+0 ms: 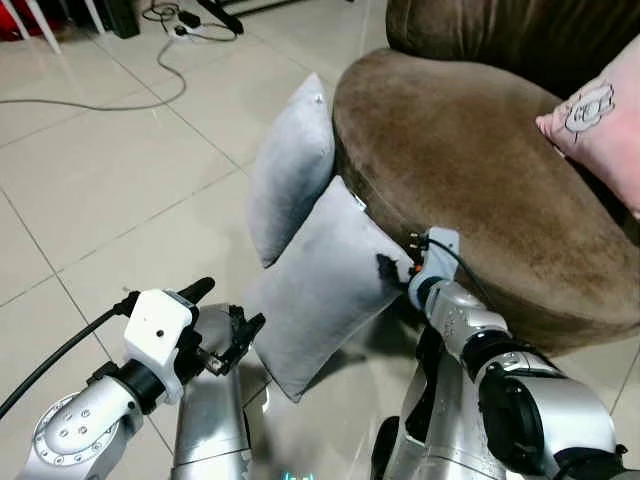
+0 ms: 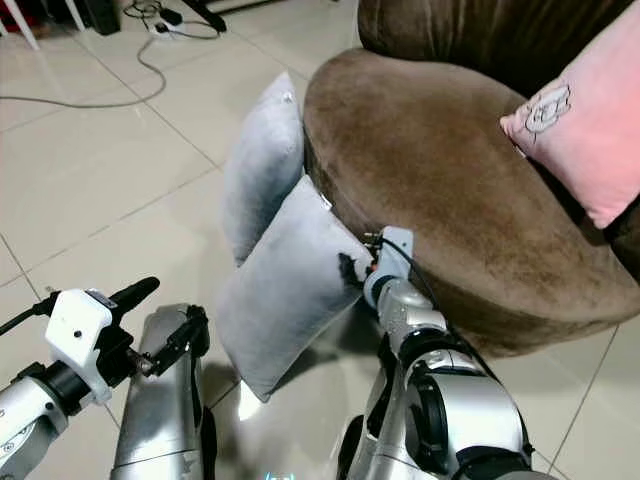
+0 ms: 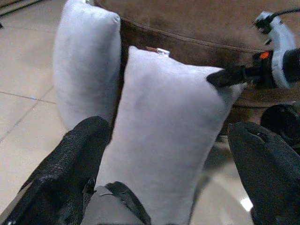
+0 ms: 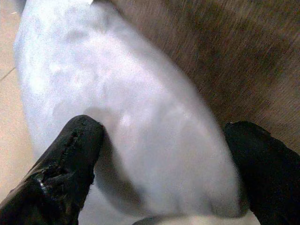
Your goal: Move the pillow to the sofa from floor
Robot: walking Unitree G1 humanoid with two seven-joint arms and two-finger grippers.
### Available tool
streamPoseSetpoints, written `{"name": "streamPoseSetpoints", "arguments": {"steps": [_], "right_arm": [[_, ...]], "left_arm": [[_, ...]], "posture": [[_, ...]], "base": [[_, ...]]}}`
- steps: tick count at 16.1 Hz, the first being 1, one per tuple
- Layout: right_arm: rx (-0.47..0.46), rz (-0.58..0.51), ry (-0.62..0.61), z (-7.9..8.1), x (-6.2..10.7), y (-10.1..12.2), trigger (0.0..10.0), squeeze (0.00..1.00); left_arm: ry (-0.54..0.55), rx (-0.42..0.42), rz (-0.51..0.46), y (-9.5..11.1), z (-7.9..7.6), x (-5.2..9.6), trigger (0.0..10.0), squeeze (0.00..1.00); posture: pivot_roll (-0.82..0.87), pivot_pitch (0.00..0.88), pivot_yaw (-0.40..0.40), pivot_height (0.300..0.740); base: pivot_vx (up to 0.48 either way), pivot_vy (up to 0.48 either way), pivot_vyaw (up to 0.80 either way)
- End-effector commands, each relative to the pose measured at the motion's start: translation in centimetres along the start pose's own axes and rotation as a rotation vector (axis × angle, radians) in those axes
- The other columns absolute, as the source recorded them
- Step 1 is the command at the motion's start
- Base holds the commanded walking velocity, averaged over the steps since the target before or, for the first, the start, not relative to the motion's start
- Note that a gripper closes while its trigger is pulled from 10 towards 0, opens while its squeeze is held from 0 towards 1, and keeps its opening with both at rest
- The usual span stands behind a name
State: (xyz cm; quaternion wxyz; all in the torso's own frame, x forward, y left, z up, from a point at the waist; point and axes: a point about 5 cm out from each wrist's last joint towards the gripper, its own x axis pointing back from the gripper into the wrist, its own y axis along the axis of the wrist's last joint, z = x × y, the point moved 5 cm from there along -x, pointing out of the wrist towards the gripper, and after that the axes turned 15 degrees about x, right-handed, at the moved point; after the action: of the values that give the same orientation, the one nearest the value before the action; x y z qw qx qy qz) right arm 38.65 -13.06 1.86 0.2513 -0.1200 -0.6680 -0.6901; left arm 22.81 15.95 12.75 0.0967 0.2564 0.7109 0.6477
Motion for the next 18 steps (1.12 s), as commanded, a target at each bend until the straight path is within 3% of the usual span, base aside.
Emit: {"name": "streamPoseSetpoints", "arguments": {"steps": [1,2,3,4,6,18], "right_arm": [[0.010,0.034,0.051,0.9,0.0,-1.0,10.0,0.00],[0.058,0.058,0.056,1.1,0.1,-2.0,5.9,0.00],[0.062,0.065,0.052,1.0,0.2,-2.3,4.5,0.00],[0.015,0.052,0.033,0.9,0.2,-2.4,0.0,0.00],[-0.040,0.022,0.048,1.1,0.2,-2.0,0.0,0.00],[-0.050,0.014,0.088,2.0,0.1,-2.1,0.0,0.00]], "left_arm": [[-0.018,-0.002,0.015,0.0,-0.4,0.4,10.0,0.00],[-0.034,-0.009,0.031,-0.2,-0.8,0.5,10.0,0.00],[-0.036,-0.010,0.034,-0.3,-0.8,0.5,10.0,0.00],[-0.037,-0.009,0.034,-0.1,-0.8,0.4,10.0,0.00],[-0.039,-0.009,0.035,0.1,-0.7,0.4,10.0,0.00],[-0.084,0.007,0.087,-0.4,-1.5,0.8,10.0,0.00]], "posture": [[0.12,0.195,-0.058,0.406],[0.12,0.196,-0.055,0.406],[0.12,0.195,-0.052,0.406],[0.13,0.194,-0.051,0.406],[0.13,0.189,-0.045,0.406],[0.14,0.185,-0.038,0.406]], "base": [[0.000,0.000,0.00],[0.000,0.000,0.00],[0.000,0.000,0.00],[0.000,0.000,0.00],[0.000,0.000,0.00],[0.000,0.000,0.00]]}}
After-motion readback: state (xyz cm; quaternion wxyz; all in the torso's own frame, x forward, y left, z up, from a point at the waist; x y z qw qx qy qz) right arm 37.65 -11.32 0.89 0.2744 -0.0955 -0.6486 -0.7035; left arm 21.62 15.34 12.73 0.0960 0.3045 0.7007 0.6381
